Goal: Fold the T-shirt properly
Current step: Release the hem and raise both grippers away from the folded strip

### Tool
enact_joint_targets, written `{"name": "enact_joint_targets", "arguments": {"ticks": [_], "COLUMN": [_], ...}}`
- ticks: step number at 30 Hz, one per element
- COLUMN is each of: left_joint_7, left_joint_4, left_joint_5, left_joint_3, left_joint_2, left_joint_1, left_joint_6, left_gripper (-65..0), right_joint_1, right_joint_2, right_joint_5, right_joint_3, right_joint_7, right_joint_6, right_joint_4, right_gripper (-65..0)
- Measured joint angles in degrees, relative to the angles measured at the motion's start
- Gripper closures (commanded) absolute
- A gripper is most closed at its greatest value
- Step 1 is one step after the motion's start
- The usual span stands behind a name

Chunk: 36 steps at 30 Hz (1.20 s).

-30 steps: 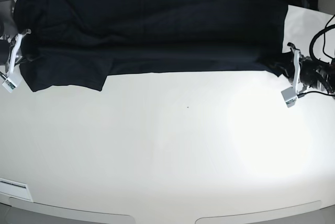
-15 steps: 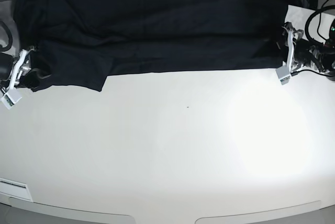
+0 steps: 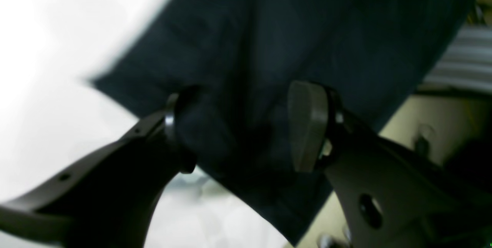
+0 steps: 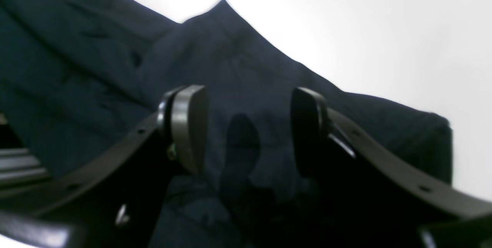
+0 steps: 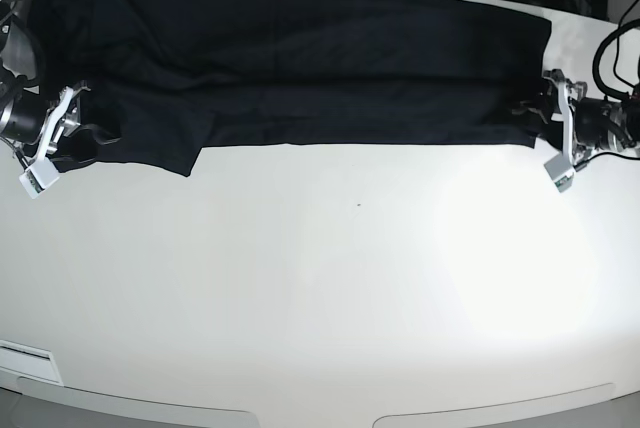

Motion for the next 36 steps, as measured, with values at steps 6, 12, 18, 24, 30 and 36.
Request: {"name": "enact_joint_targets", "arguments": {"ticks": [6,12,18,24,30,36], "left_joint_7": [-1.38,-1.20,0.76,0.72,0.63,0.70], "left_joint_4": [0.00,-0.11,-0.22,-0.22,-0.22,-0.24], "left_joint_5": [0.00,0.02,0.24,0.85,1.29,1.05], "left_joint_3": [-10.40,-20.76,-23.87,-23.82,-23.87,-23.87], "left_joint_2": [1.16,6.27,11.02,13.99,13.97,14.01], "left_joint_1": [0.04,-0.07,0.42,2.67,3.45,5.90], "left_joint_6": [0.00,2.49,3.61,3.65,3.65,4.59], "left_gripper": [-37.1,-37.1,-37.1,-37.1,-37.1,-37.1], "right_joint_1": [-2.16,-7.23,-6.99,-4.72,-4.48,-3.15], "right_joint_2": [-3.63,-8.94,-10.03,-10.34,-11.43,-17.57], "right_joint_5": [-2.99,-13.99,-28.85,-37.64,-48.15,-51.63], "right_joint_3": [0.04,0.04,-5.57,-11.63,-10.64,-3.96], "right_joint_7": [-1.97,6.25,18.36,27.80,25.59,23.12], "right_joint_6": [-0.02,-0.07,0.61,-17.09,-38.75,-41.66], "right_joint_4": [0.04,-0.39,-3.37,-5.42,-5.42,-4.70], "right_gripper": [-15.0,0.0,0.0,0.0,0.0,0.0]}}
